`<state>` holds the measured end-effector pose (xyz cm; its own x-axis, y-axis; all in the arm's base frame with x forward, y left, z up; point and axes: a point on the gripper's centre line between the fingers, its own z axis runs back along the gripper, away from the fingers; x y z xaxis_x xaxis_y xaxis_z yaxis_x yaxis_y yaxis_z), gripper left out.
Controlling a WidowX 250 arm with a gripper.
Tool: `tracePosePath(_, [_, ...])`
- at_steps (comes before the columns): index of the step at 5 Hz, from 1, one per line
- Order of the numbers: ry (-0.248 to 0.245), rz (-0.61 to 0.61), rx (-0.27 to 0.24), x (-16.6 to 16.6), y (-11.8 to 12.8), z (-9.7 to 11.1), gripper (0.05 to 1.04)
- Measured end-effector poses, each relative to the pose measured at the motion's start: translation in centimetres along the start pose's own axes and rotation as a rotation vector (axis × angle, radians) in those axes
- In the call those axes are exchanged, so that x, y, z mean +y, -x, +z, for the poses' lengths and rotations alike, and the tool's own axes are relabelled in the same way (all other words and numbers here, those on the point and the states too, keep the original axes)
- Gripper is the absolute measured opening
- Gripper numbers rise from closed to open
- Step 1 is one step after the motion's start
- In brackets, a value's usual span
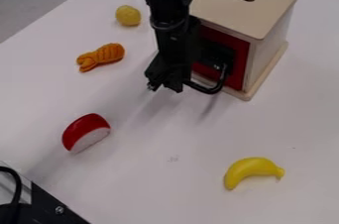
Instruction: Opening the drawer
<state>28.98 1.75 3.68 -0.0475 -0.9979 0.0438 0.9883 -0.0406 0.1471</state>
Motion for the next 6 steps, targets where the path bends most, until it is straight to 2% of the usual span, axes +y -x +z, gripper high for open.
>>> tracePosePath(1, [0.008, -0.005, -0.002, -0.5, -0.1, 0.5, 0.116])
tracePosePath(3, [-0.009, -0.026, -0.005, -1.5, -0.2, 2.1, 0.115])
tracePosePath(6, [-0.001, -0.068, 0.002, -4.9, -0.4, 1.5, 0.115])
